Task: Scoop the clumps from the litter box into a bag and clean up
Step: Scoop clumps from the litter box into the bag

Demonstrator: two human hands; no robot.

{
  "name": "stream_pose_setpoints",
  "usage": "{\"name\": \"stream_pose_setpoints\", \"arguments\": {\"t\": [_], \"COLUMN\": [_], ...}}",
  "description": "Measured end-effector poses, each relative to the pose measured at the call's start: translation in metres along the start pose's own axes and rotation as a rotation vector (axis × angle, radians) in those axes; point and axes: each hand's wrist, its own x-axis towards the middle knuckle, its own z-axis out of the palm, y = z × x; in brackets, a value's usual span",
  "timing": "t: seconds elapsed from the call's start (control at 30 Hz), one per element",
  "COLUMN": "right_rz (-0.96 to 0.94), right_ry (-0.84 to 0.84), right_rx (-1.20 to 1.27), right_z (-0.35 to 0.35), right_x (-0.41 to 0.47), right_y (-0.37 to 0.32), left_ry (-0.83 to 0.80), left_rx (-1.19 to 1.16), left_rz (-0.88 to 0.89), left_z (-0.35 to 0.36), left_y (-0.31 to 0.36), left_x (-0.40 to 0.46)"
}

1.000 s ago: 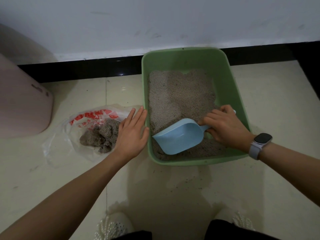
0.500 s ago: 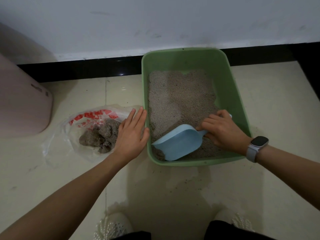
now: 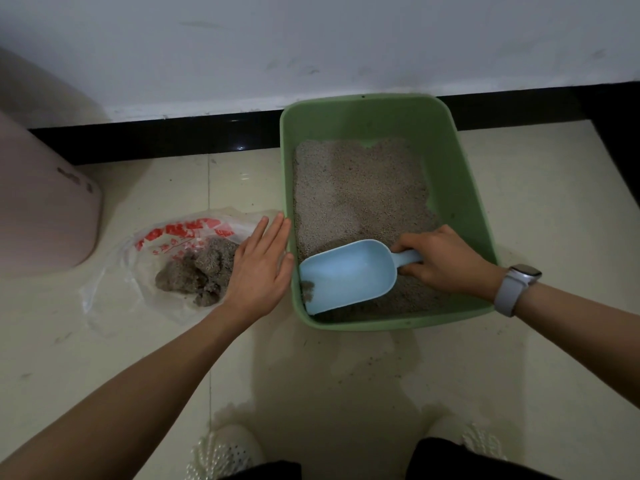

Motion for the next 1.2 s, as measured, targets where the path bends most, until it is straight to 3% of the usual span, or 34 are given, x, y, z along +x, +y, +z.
{"name": "stream_pose_setpoints", "arguments": {"t": [0.17,0.3,0.4,0.6,0.7,1.03,1.13,1.2], "right_rz": [-0.033,0.014,0.078,0.08,-0.007,-0.512,-0.519,-0.465], "right_ry": [0.087,0.109,0.128,0.209,0.245,0.441,0.467,0.466], "right_rx": [0.006,0.257,0.482,0.489,0.36,-0.577,-0.654,-0.574], "right_z": [-0.007,-0.007,-0.007,-0.023,-0.033,-0.033,-0.029,-0.03], "right_x": [0.001,0.003,0.002,0.016,0.03,0.092,0.098,0.096], "right_y": [-0.001,0.008,0.007,-0.01,-0.035,-0.134,-0.148,-0.145], "left_ry": [0.009,0.08,0.195,0.329,0.363,0.412,0.411,0.409], "left_rx": [-0.039,-0.073,-0.096,-0.053,-0.001,0.109,0.09,0.053], "left_rz": [0.0,0.0,-0.089,-0.346,-0.425,-0.551,-0.546,-0.531], "left_z": [-0.002,-0.009,-0.016,-0.037,-0.048,-0.071,-0.074,-0.075], "left_y": [-0.001,-0.004,-0.012,-0.029,-0.036,-0.068,-0.067,-0.061], "left_x": [0.0,0.002,0.002,-0.002,-0.009,-0.044,-0.045,-0.041]}}
